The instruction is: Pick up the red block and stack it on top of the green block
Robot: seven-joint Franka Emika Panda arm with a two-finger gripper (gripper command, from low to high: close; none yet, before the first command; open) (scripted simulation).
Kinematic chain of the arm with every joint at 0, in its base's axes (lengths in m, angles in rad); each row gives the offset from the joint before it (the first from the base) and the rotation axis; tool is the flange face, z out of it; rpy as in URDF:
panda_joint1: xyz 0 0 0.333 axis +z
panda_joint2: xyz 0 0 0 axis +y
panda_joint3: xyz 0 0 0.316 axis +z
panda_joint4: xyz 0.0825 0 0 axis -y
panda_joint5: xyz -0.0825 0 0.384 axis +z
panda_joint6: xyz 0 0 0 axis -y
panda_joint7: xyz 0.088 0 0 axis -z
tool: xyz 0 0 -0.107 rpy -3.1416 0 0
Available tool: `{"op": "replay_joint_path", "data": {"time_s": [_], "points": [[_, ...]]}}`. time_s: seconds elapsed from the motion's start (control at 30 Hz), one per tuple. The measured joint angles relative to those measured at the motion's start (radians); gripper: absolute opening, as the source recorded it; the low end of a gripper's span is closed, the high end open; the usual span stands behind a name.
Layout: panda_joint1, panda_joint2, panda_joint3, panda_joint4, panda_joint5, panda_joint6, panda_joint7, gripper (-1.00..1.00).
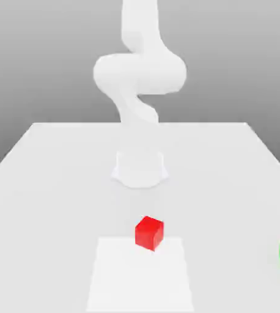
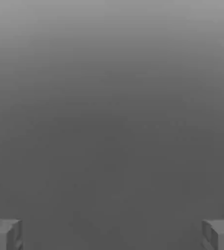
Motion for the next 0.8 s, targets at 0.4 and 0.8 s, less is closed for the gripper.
{"op": "replay_joint_path", "data": {"time_s": [0.4, 0.8], "points": [[-0.058, 0.334, 0.118, -0.402, 0.054, 0.287, 0.302, 0.0], [-0.029, 0.86, 0.052, -0.581, -0.14, 0.717, 0.642, 0.0]]}}
